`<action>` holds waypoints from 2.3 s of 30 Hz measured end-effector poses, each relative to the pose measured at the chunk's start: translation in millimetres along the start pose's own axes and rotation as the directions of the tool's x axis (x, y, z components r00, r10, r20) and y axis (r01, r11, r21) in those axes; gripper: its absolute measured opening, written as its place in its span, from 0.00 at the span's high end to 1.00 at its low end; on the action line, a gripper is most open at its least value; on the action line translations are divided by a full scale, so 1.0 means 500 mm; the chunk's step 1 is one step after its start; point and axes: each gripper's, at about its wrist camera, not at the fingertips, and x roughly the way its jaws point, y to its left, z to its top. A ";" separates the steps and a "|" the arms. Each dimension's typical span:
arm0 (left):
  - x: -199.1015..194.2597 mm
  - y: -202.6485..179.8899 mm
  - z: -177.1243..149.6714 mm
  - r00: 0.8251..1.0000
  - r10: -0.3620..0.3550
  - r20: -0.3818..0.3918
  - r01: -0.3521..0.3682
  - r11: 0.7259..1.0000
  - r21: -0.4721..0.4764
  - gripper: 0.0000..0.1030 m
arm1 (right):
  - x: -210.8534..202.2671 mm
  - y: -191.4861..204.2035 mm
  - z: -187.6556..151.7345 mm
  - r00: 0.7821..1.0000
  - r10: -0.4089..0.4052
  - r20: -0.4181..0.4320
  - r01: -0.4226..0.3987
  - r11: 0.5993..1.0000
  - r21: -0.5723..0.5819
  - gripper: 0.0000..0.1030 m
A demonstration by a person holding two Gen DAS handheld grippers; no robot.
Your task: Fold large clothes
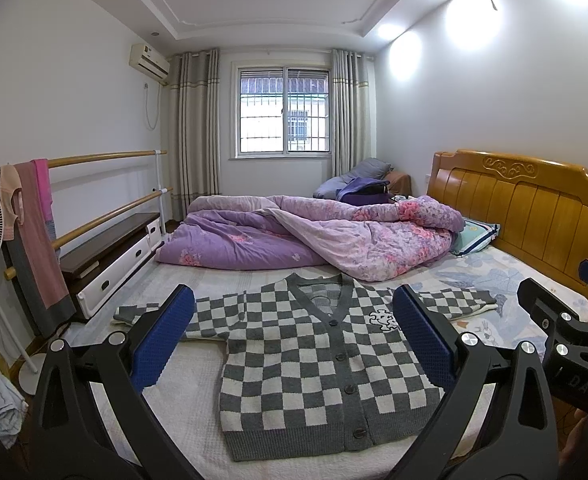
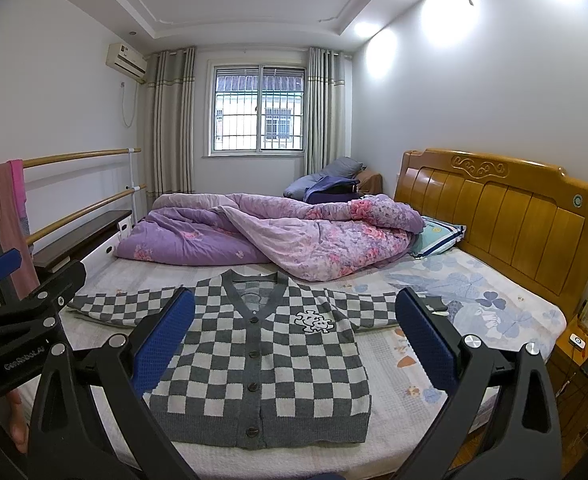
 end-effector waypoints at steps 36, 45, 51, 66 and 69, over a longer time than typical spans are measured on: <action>-0.002 -0.003 0.000 1.000 0.000 0.001 0.000 1.000 -0.002 0.04 | 0.009 0.025 -0.011 1.000 0.002 -0.003 -0.002 1.000 -0.001 0.07; -0.006 -0.003 0.003 1.000 0.001 0.004 -0.001 1.000 -0.002 0.04 | 0.009 0.033 -0.011 1.000 0.006 0.000 -0.006 1.000 -0.002 0.07; -0.006 -0.005 0.004 1.000 0.003 0.002 -0.003 1.000 -0.003 0.04 | 0.007 0.031 -0.011 1.000 0.004 0.001 -0.004 1.000 -0.001 0.07; -0.009 0.025 0.007 1.000 0.013 -0.004 -0.013 1.000 -0.006 0.04 | 0.009 0.044 -0.012 1.000 0.008 0.001 -0.008 1.000 0.000 0.07; -0.007 0.025 0.004 1.000 0.018 -0.005 -0.018 1.000 -0.004 0.04 | 0.009 0.043 -0.015 1.000 0.012 -0.003 -0.012 1.000 0.001 0.07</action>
